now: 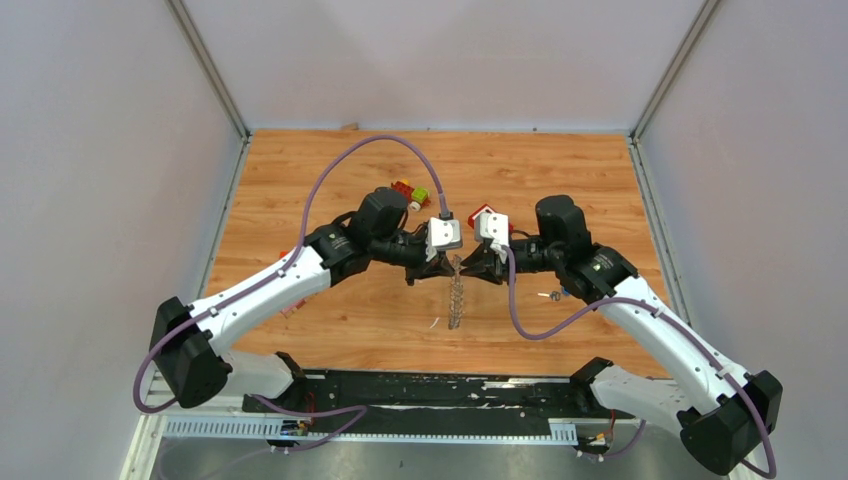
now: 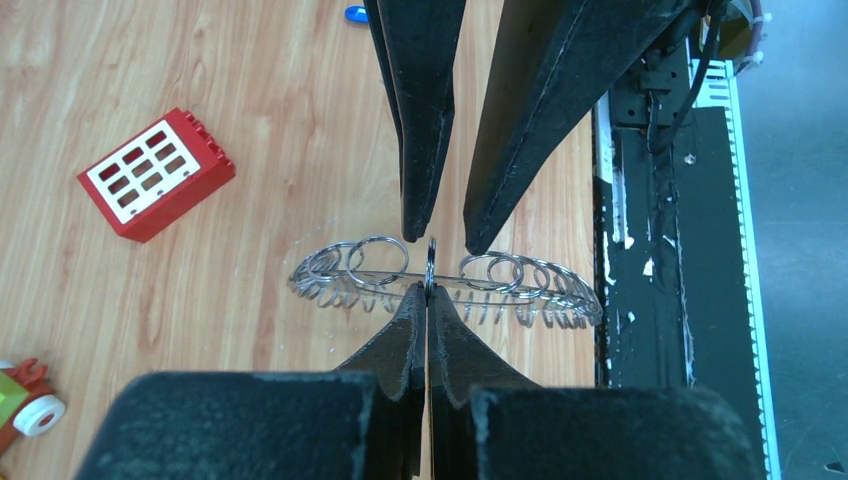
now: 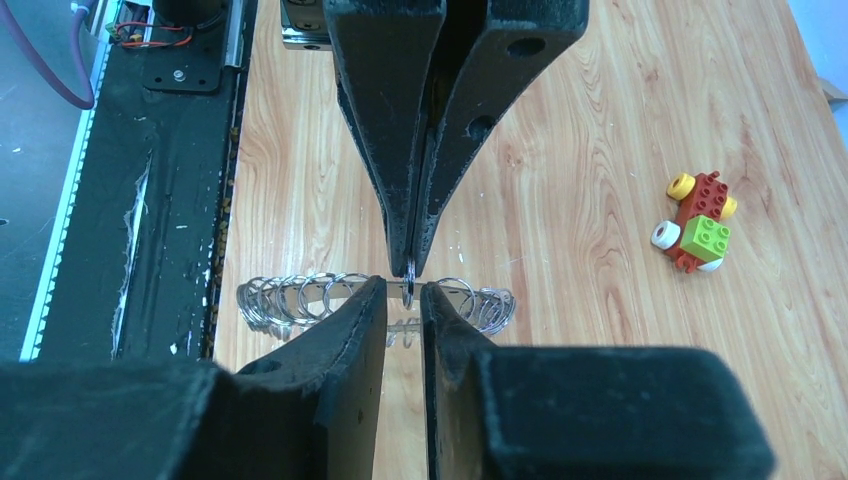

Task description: Put the keys on the keyring

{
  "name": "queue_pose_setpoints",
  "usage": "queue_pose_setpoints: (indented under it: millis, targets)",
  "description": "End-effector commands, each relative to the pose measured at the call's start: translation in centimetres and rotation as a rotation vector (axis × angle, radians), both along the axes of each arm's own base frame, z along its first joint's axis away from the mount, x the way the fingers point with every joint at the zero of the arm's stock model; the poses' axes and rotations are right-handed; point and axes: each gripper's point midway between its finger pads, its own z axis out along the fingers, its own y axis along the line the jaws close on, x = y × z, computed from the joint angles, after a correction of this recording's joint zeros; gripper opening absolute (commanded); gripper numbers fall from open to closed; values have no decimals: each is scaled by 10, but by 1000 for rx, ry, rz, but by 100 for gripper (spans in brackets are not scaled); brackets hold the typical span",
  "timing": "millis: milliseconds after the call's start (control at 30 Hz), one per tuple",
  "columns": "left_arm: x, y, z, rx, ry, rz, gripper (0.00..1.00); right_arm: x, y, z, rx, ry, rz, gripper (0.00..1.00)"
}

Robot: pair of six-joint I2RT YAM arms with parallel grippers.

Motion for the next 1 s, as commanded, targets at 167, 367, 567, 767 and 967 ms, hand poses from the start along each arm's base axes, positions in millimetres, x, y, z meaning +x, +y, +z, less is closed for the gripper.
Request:
queue_pose_setpoints:
  millis: [167, 367, 567, 767, 967]
  targets:
    - [-3, -10, 27, -78, -22, -32, 0, -2, 6, 9, 47, -13, 33, 23]
    - [-7, -10, 30, -95, -14, -45, 0, -1, 7, 6, 44, 0, 34, 22]
    - [-10, -10, 33, -112, -15, -52, 0, -1, 7, 3, 41, 5, 35, 18]
    - [-11, -10, 35, -119, -11, -53, 0, -5, 10, 4, 50, 15, 60, 4]
    - [-16, -11, 45, -163, -15, -82, 0, 0, 8, 9, 56, -19, 40, 0]
